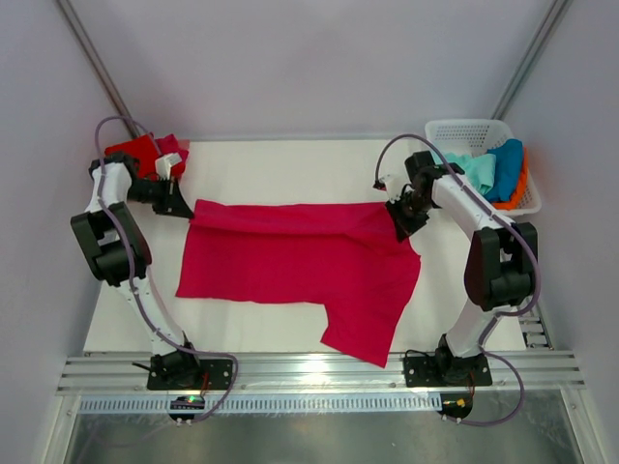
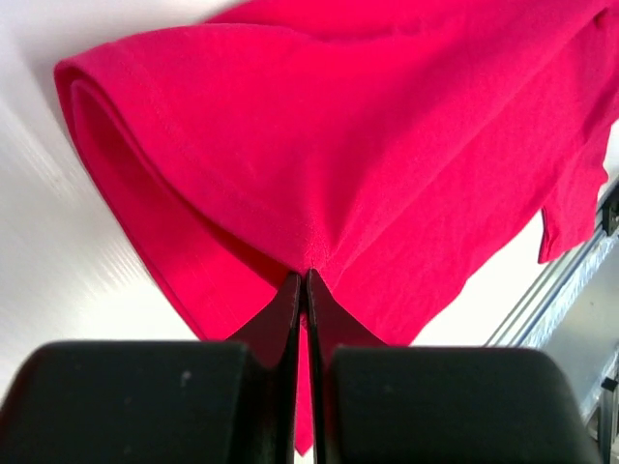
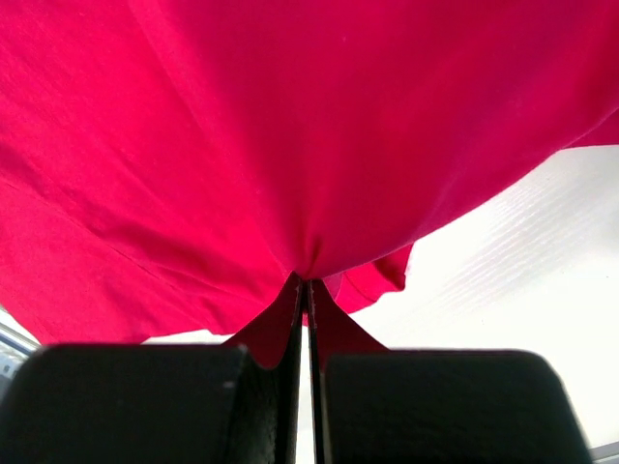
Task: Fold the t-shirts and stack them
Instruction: Fold the tshirt
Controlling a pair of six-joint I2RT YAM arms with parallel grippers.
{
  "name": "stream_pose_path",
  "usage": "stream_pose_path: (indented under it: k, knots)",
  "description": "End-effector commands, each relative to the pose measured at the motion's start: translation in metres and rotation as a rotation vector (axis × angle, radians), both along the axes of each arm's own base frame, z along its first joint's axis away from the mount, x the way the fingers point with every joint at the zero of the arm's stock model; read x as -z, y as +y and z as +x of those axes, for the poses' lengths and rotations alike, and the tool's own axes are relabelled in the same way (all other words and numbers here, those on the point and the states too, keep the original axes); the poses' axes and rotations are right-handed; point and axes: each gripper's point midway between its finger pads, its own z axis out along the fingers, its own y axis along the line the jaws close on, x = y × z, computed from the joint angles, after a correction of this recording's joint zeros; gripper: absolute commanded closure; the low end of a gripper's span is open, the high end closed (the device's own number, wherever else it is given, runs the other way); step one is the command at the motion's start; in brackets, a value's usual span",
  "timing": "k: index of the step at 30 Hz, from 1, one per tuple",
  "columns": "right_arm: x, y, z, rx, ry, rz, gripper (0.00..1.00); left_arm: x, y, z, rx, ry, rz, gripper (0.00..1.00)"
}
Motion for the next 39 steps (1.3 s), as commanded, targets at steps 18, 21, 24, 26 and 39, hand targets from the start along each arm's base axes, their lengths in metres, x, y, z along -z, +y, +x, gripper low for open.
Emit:
stream_pose_path:
  k: [18, 21, 24, 26, 39]
  knots:
    - [0.027, -0.010, -0.020, -0.041, 0.092, -0.059, 0.97, -0.003, -0.010, -0.049, 0.085, 0.059, -0.020, 1.00]
    - [0.028, -0.011, -0.021, -0.042, 0.098, -0.069, 0.97, -0.002, -0.009, -0.049, 0.074, 0.053, -0.003, 1.00]
    - [0.028, -0.012, -0.023, -0.047, 0.103, -0.073, 0.97, -0.002, -0.007, -0.049, 0.071, 0.041, 0.013, 1.00]
    - [0.029, -0.013, -0.024, -0.046, 0.109, -0.080, 0.69, 0.002, -0.007, -0.051, 0.067, 0.053, 0.022, 1.00]
    - [-0.027, -0.002, 0.043, 0.041, -0.238, -0.030, 0.01, -0.009, -0.009, -0.029, 0.014, -0.032, 0.015, 0.01]
